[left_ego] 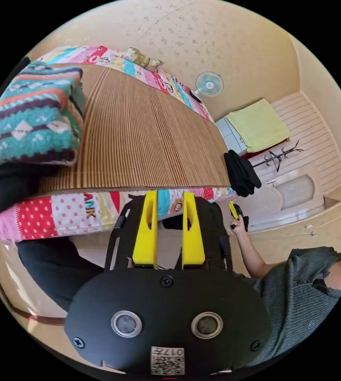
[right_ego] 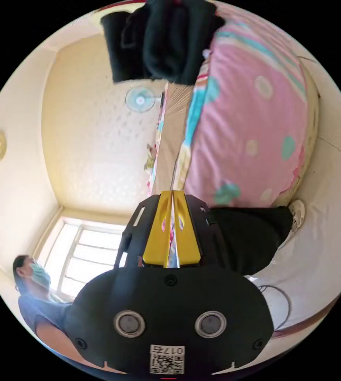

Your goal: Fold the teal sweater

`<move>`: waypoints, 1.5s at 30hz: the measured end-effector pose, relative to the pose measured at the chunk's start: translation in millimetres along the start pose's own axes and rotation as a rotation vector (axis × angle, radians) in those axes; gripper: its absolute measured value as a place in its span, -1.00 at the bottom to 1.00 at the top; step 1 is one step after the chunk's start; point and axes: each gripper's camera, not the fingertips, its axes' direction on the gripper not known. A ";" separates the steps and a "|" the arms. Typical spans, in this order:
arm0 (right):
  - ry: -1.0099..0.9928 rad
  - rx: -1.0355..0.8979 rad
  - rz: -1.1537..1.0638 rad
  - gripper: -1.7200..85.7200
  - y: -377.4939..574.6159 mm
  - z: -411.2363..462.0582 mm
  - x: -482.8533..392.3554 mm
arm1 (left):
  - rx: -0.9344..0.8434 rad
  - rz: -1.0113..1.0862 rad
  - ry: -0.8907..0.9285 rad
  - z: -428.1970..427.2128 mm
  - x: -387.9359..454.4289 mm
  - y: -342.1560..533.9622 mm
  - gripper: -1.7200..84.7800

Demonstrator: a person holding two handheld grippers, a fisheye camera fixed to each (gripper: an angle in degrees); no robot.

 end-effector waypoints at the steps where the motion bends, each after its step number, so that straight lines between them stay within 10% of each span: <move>1: -0.001 -0.027 -0.035 -0.95 4.4 15.9 -9.9 | 0.043 0.006 -0.069 -5.7 6.5 -3.4 -0.72; 21: 0.357 -0.406 -0.347 -0.95 96.0 286.1 -6.9 | 0.352 -0.159 -0.710 131.7 -29.4 -55.8 -0.63; 30: 0.294 -0.426 -0.317 -0.95 113.8 300.1 47.8 | 0.437 -0.268 -0.396 105.9 -49.1 -10.6 -0.84; 41: 0.368 -0.344 -0.527 -0.88 191.7 291.8 47.0 | 0.310 0.118 0.145 90.2 -10.3 81.0 -0.90; 45: 0.104 -0.506 -0.502 -0.68 261.9 358.2 22.1 | 0.204 0.182 0.363 107.5 20.9 103.1 -0.89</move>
